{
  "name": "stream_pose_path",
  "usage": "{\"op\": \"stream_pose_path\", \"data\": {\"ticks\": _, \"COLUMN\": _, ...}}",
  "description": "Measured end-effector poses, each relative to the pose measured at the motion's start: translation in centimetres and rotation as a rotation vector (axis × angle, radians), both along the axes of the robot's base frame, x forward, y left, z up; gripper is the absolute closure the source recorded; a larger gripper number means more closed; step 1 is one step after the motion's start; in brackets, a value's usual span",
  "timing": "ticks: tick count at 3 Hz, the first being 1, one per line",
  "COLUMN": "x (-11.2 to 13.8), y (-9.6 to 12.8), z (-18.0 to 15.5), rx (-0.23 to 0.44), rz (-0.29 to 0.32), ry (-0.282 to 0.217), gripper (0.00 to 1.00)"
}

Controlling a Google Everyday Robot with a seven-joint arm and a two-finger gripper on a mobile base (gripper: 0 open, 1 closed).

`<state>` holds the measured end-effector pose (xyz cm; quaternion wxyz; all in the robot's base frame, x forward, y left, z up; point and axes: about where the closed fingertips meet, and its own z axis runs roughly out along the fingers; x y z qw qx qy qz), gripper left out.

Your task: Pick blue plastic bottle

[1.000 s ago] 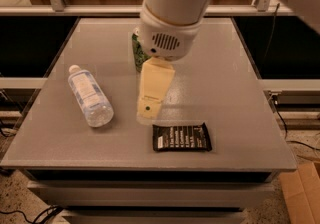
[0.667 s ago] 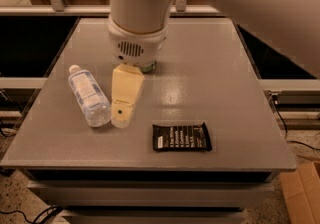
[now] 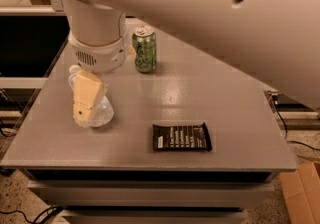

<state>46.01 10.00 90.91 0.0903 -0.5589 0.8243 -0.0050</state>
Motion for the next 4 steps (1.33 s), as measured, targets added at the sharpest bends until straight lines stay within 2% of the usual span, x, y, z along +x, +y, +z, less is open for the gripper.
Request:
{"op": "stream_pose_path", "data": {"ticks": 2, "x": 0.8, "y": 3.7, "z": -1.1, "rx": 0.031, "rz": -0.142, "ry": 0.018, "gripper": 0.0}}
{"op": "stream_pose_path", "data": {"ticks": 4, "x": 1.3, "y": 5.6, "z": -2.4, "rx": 0.035, "rz": -0.237, "ry": 0.033, "gripper": 0.0}}
